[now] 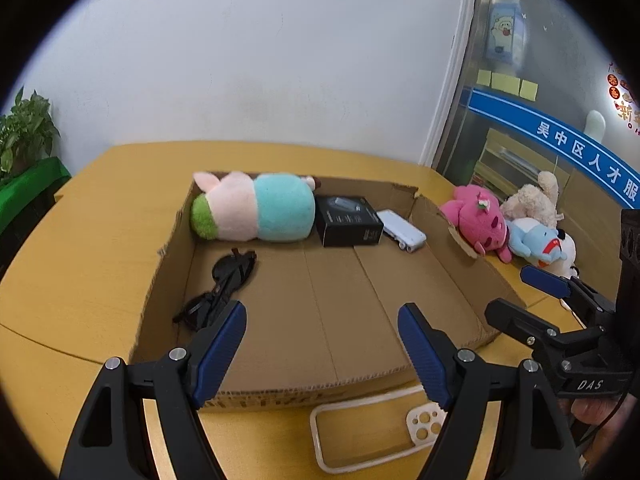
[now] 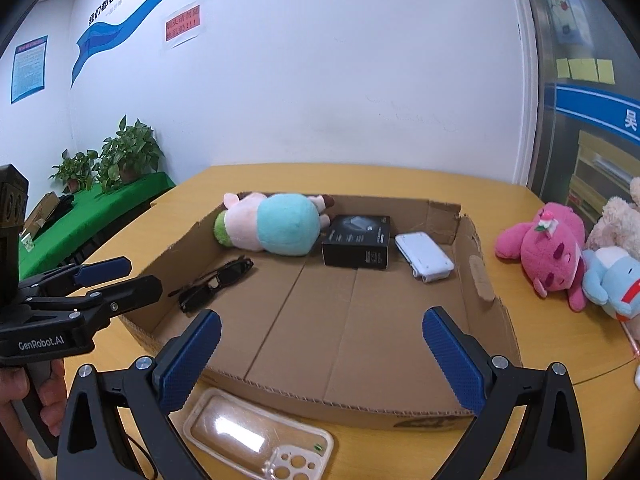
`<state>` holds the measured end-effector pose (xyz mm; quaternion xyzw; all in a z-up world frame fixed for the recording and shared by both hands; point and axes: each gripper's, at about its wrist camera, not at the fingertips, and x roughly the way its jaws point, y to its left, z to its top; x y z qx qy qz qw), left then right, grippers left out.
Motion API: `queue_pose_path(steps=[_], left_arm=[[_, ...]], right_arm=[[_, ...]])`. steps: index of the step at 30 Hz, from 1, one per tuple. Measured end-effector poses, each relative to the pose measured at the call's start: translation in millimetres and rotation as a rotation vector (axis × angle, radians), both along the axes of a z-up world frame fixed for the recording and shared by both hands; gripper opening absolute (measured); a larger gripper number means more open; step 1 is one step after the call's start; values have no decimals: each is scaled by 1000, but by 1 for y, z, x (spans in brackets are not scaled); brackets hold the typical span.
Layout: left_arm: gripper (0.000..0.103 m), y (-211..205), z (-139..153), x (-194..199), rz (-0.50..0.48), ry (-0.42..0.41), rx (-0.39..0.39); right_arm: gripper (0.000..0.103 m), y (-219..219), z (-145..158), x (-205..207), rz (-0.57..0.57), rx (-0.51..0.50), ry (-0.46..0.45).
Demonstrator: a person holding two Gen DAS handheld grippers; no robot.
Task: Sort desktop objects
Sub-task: 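Move both grippers toward the clear phone case on the table, then close both grippers on the phone case rim and lift it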
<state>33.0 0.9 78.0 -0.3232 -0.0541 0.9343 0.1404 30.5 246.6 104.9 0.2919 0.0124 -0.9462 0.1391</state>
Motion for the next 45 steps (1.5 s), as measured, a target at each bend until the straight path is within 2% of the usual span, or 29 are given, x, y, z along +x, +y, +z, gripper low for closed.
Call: queue_pose_path(steps=[3, 7, 11, 14, 18, 23, 27, 29, 32, 33, 34, 39, 41, 43, 45], left_arm=[[78, -3, -15, 3, -16, -38, -12], [78, -9, -39, 6, -27, -102, 14], [78, 0, -40, 17, -44, -48, -71], [78, 1, -39, 21, -74, -63, -46], [78, 0, -40, 34, -66, -54, -33], [78, 4, -61, 37, -76, -131, -30], [53, 7, -87, 27, -69, -242, -56], [50, 9, -95, 25, -78, -273, -48], [49, 14, -105, 24, -87, -297, -58], [43, 16, -109, 23, -90, -310, -64], [31, 17, -112, 21, -95, -322, -65], [12, 23, -116, 24, -117, -319, -75], [11, 25, -116, 25, -114, -310, -87], [10, 23, -115, 25, -106, -309, -82], [9, 21, -112, 27, -101, -296, -75]], right_arm=[[102, 13, -17, 4, -3, -4, -51], [101, 33, -51, 7, -5, -54, -177], [98, 38, -84, 14, 2, -54, -267], [86, 37, -103, 17, 14, -50, -323], [81, 33, -116, 20, 26, -32, -349], [62, 27, -126, 19, 42, -13, -368], [53, 21, -130, 19, 56, 3, -369], [49, 18, -132, 19, 58, 15, -368], [43, 16, -132, 19, 59, 30, -364], [42, 17, -132, 19, 58, 36, -363], [40, 17, -132, 19, 58, 40, -361], [28, 16, -131, 21, 58, 51, -351], [17, 15, -132, 22, 67, 46, -349], [11, 12, -132, 23, 85, 36, -353], [11, 10, -131, 25, 86, 48, -349]])
